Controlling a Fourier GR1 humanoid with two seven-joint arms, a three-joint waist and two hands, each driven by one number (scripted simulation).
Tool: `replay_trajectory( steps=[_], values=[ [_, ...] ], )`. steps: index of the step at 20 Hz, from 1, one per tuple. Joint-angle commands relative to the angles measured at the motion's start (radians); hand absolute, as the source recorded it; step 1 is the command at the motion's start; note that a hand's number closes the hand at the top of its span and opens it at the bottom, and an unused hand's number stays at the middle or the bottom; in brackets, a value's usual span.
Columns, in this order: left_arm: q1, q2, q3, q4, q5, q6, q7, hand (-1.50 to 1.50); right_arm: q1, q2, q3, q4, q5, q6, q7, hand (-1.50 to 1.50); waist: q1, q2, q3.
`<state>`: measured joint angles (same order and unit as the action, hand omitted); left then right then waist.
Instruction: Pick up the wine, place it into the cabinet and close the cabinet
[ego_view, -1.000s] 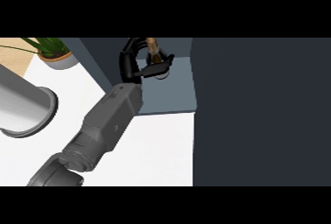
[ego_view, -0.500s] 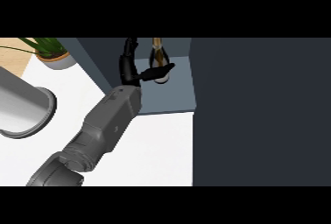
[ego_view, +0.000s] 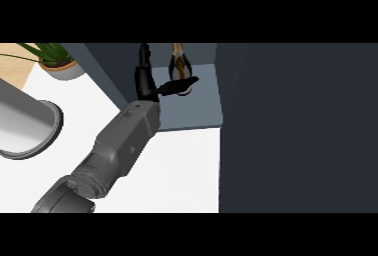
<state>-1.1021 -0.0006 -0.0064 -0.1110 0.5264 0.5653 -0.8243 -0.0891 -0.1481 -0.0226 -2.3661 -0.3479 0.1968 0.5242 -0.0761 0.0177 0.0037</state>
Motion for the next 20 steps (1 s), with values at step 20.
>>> replay_trajectory(
  steps=[20],
  values=[
    [0.058,0.001,-0.007,0.004,0.0,-0.159,-0.069,-1.5,0.053,0.015,0.043,-0.07,-0.011,0.003,-0.012,-1.5,0.004,0.003,-0.005]
  ],
)
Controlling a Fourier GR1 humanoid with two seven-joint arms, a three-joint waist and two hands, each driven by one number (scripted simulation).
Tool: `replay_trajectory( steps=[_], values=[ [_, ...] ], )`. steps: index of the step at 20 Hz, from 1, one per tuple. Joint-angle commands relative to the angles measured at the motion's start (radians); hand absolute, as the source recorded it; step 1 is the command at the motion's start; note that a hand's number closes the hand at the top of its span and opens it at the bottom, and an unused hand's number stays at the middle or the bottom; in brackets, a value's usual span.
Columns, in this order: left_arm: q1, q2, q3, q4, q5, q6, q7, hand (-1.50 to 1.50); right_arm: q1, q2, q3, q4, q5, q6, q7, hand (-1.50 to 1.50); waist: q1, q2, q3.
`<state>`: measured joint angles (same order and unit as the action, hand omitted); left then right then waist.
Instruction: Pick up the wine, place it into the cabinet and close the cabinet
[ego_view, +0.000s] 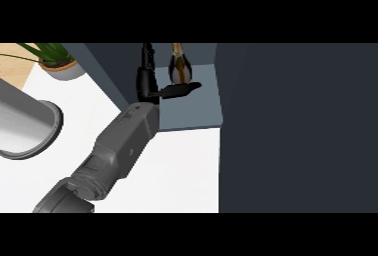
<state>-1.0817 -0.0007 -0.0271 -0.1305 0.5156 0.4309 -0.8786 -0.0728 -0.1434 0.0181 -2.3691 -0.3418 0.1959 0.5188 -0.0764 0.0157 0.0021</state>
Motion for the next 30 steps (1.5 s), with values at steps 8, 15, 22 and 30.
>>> replay_trajectory(
  steps=[8,15,22,30],
  values=[
    [0.077,0.001,-0.029,-0.053,0.101,-0.081,0.002,-1.5,-0.041,-0.004,0.001,-0.053,-0.006,-0.037,0.044,-1.5,0.011,-0.006,-0.003],
    [0.217,0.001,-0.173,-0.172,0.217,-0.076,-0.03,-1.5,-0.006,-0.004,0.019,-0.098,-0.027,-0.037,0.058,-1.5,0.006,-0.011,-0.003],
    [0.354,0.001,-0.443,-0.506,0.332,0.087,0.058,-1.5,0.023,0.01,-0.007,-0.086,0.008,-0.055,0.025,-1.5,0.052,-0.021,-0.002],
    [0.537,0.001,-0.666,-0.847,0.341,0.369,0.083,-1.5,-0.026,-0.018,-0.029,-0.077,0.013,-0.086,0.07,-1.5,0.072,-0.021,-0.002]
  ],
)
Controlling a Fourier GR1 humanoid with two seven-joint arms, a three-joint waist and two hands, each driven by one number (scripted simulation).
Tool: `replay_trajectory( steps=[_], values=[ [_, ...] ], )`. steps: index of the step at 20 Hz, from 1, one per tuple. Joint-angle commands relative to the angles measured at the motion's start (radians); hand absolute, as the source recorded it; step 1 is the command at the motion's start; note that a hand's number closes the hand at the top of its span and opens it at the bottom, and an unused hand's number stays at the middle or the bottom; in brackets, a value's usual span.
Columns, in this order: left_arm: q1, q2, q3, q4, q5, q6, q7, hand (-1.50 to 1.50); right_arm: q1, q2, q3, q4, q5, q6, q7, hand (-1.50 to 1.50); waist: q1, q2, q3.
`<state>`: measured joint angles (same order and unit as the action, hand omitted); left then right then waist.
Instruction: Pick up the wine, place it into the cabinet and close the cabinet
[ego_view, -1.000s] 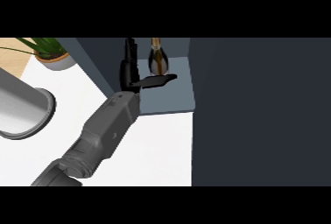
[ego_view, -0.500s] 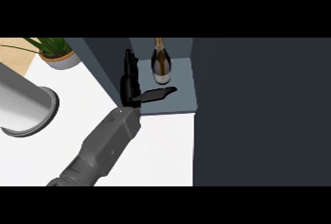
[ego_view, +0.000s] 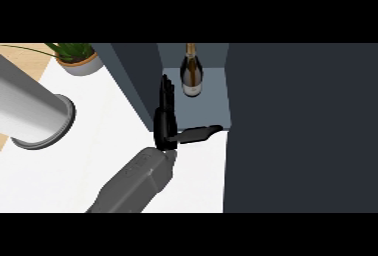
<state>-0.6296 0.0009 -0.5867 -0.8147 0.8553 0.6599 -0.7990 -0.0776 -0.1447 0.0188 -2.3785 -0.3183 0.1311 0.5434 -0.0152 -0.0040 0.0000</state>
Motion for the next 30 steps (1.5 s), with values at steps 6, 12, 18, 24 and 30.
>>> replay_trajectory(
  steps=[6,12,18,24,30],
  values=[
    [0.189,-0.001,-0.147,-0.255,-0.091,0.159,-0.007,-1.5,0.039,-0.02,-0.018,-0.18,-0.002,-0.037,0.082,-1.5,0.012,-0.001,0.0],
    [0.31,0.053,-0.22,-0.534,-0.144,0.253,0.047,-1.5,0.01,-0.049,-0.071,-0.132,-0.058,-0.014,0.075,-1.5,0.016,-0.001,0.0],
    [0.4,0.067,-0.26,-0.669,-0.239,0.364,0.11,-1.5,0.094,-0.013,-0.051,-0.122,-0.023,0.023,-0.012,-1.5,0.012,0.001,0.001],
    [0.556,0.145,-0.356,-0.946,-0.304,0.407,0.152,-1.5,0.024,-0.054,-0.085,-0.118,-0.081,0.014,0.071,-1.5,0.017,-0.001,0.0],
    [0.671,0.314,-0.371,-1.08,-0.325,0.31,0.14,-1.5,0.045,-0.021,-0.053,-0.102,-0.144,0.049,0.061,-1.5,0.016,-0.001,0.0]
  ],
)
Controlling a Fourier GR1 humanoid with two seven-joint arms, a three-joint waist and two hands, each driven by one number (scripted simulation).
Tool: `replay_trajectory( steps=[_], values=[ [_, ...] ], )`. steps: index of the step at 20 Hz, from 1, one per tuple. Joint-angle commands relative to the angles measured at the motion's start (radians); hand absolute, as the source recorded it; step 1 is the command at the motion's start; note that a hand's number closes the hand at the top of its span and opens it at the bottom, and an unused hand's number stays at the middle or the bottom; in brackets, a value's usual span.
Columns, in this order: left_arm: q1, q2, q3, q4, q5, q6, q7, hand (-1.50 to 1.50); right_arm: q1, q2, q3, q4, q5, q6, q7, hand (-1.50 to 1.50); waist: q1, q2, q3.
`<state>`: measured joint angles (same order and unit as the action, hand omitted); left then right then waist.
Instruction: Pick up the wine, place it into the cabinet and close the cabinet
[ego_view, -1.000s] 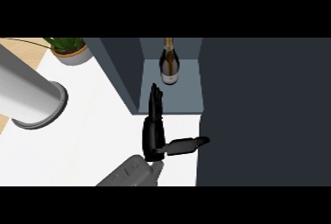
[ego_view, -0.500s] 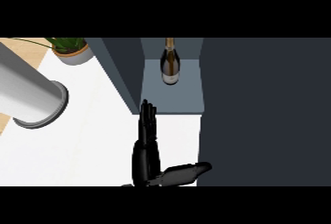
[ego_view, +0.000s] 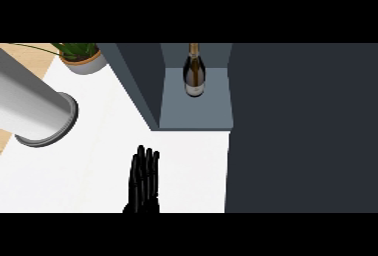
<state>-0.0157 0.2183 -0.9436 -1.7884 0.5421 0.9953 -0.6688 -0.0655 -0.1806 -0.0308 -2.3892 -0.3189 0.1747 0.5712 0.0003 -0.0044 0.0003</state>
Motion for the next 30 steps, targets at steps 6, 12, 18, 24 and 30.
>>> replay_trajectory(
  steps=[6,12,18,24,30],
  values=[
    [0.137,0.19,-0.056,-0.197,-0.05,-0.058,0.007,-1.5,0.14,-0.014,0.031,-0.109,-0.13,0.124,0.008,1.5,-0.005,0.001,0.0],
    [0.21,0.307,0.002,-0.307,-0.025,-0.138,-0.001,-1.5,0.143,-0.019,0.062,-0.102,-0.168,0.157,0.022,1.5,-0.002,0.001,0.0],
    [0.276,0.368,0.111,-0.318,0.027,-0.198,-0.052,-1.5,0.223,0.021,0.205,-0.17,-0.219,0.106,0.151,1.5,-0.006,-0.001,-0.001],
    [0.334,0.438,0.223,-0.408,0.09,-0.24,-0.048,-1.5,0.228,0.044,0.414,-0.177,-0.117,0.151,0.15,1.5,-0.001,-0.003,-0.001],
    [0.457,0.507,0.361,-0.403,0.193,-0.393,-0.103,-1.5,0.22,0.075,0.567,-0.207,-0.009,0.122,0.144,1.5,0.002,-0.004,-0.002]
  ],
)
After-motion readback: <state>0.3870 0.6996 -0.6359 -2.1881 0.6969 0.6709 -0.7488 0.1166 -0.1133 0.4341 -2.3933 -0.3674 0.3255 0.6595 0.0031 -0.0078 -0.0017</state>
